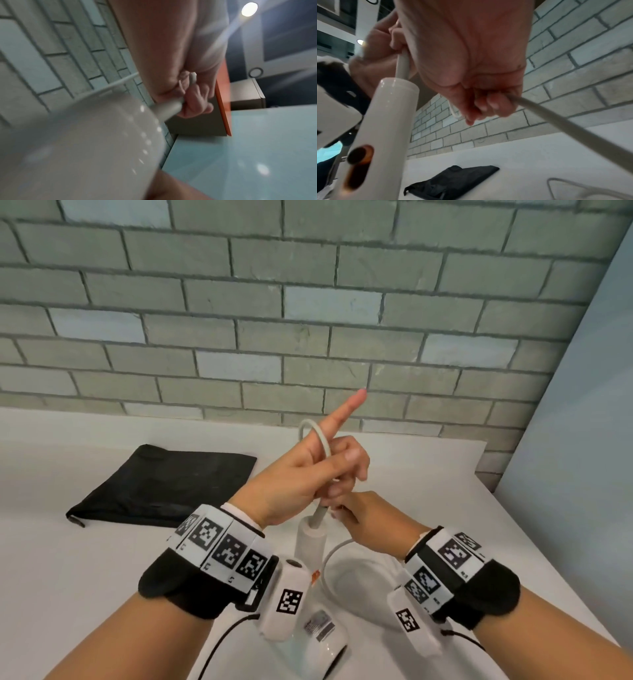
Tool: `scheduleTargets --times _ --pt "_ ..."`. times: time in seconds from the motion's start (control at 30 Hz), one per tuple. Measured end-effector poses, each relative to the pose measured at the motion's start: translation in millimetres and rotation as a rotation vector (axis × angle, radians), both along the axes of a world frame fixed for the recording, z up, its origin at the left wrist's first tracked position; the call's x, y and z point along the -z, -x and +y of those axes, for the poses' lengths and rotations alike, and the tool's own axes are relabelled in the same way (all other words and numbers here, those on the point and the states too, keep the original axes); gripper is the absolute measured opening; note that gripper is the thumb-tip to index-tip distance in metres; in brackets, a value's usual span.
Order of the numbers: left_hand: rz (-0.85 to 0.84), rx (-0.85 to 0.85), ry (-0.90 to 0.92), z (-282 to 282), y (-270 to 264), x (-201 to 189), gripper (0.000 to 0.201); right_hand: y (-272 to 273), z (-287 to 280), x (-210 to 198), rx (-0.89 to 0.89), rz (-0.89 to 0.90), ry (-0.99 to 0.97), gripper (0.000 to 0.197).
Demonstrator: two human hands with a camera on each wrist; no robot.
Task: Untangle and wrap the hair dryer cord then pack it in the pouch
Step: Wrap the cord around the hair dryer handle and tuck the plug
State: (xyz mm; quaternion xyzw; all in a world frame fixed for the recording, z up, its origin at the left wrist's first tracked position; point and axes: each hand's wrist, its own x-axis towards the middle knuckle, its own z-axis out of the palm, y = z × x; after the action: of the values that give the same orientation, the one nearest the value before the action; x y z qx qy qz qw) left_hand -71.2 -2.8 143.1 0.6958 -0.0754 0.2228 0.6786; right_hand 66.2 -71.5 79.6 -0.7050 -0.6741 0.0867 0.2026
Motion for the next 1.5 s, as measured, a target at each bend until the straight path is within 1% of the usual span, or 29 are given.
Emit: scheduleTargets --times 0.07,0.1,0.13,0.23,0.33,0.37,0.47,0.5,0.53,0.57,0.63,0.67,0.73,0.8,0.87,0.97,1.0,1.07,1.13,1.2,1.27,1.37,1.43,1.47,1.5 --pt "-0.012 -0.165 -0.096 2 -3 -1 0.049 -6 -4 4 0.056 0.035 0.02 0.023" --pt "-0.024 -0.242 -0.133 5 -5 0 0.044 -9 -7 7 0.069 0.043 0.044 0.026" --pt "-0.032 -0.317 -0.186 9 -5 1 0.043 -10 -11 9 0.056 0.044 0.07 0.028" --pt "-0.041 -0.506 -0.406 20 -4 5 0.063 -10 -25 14 -0.045 0.087 0.112 0.026" --pt "-0.072 -0.562 -0.433 26 1 7 0.07 -8 -42 4 -0.088 0.137 0.075 0.023" --pt "-0.056 -0.573 -0.448 26 2 6 0.07 -7 -47 -2 -0.098 0.143 0.041 0.022" --pt "0.076 -0.581 -0.513 26 1 5 0.051 -7 -57 -24 -0.121 0.123 -0.093 0.027" --pt "0.113 -0.587 -0.555 26 1 4 0.053 -7 -59 -31 -0.13 0.112 -0.134 0.029" --pt "0.126 -0.576 -0.587 27 1 3 0.056 -7 -62 -38 -0.14 0.098 -0.174 0.03" --pt "0.123 -0.564 -0.613 28 1 2 0.053 -7 -64 -44 -0.153 0.088 -0.216 0.029" --pt "0.118 -0.556 -0.655 30 0 -2 0.038 -9 -66 -56 -0.162 0.081 -0.315 0.025" --pt "0.137 -0.544 -0.653 31 0 -3 0.031 -10 -67 -62 -0.16 0.071 -0.372 0.024" --pt "0.193 -0.468 -0.574 28 0 -3 0.018 -11 -66 -74 -0.152 0.036 -0.489 0.023" --pt "0.234 -0.404 -0.518 23 0 -2 0.017 -11 -63 -84 -0.128 0.021 -0.586 0.021" --pt "0.264 -0.366 -0.481 17 1 -3 0.03 -9 -59 -91 -0.1 0.033 -0.659 0.019" --pt "0.238 -0.261 -0.4 10 2 -3 0.061 -5 -48 -97 -0.042 0.049 -0.738 0.02" --pt "0.237 -0.225 -0.385 7 2 -4 0.067 -5 -44 -98 -0.024 0.056 -0.755 0.02" --pt "0.268 -0.176 -0.386 6 3 -4 0.067 -8 -36 -98 0.017 0.083 -0.771 0.02" --pt "0.303 -0.086 -0.368 8 3 -6 0.065 -12 -26 -97 0.063 0.125 -0.776 0.025" --pt "0.285 0.04 -0.283 11 3 -5 0.064 -15 -15 -96 0.11 0.139 -0.746 0.037" --pt "0.251 0.12 -0.211 13 2 -2 0.06 -14 -3 -92 0.139 0.118 -0.661 0.043" --pt "0.196 0.153 -0.067 12 -2 2 0.059 -9 11 -82 0.128 0.121 -0.487 0.033" --pt "0.15 0.114 -0.01 12 -2 3 0.062 -5 17 -75 0.111 0.192 -0.357 0.028" --pt "0.126 0.085 0.007 12 -3 3 0.062 -6 21 -67 0.113 0.206 -0.286 0.026" --pt "0.103 0.061 0.029 12 -3 3 0.06 -6 24 -59 0.112 0.181 -0.226 0.024"
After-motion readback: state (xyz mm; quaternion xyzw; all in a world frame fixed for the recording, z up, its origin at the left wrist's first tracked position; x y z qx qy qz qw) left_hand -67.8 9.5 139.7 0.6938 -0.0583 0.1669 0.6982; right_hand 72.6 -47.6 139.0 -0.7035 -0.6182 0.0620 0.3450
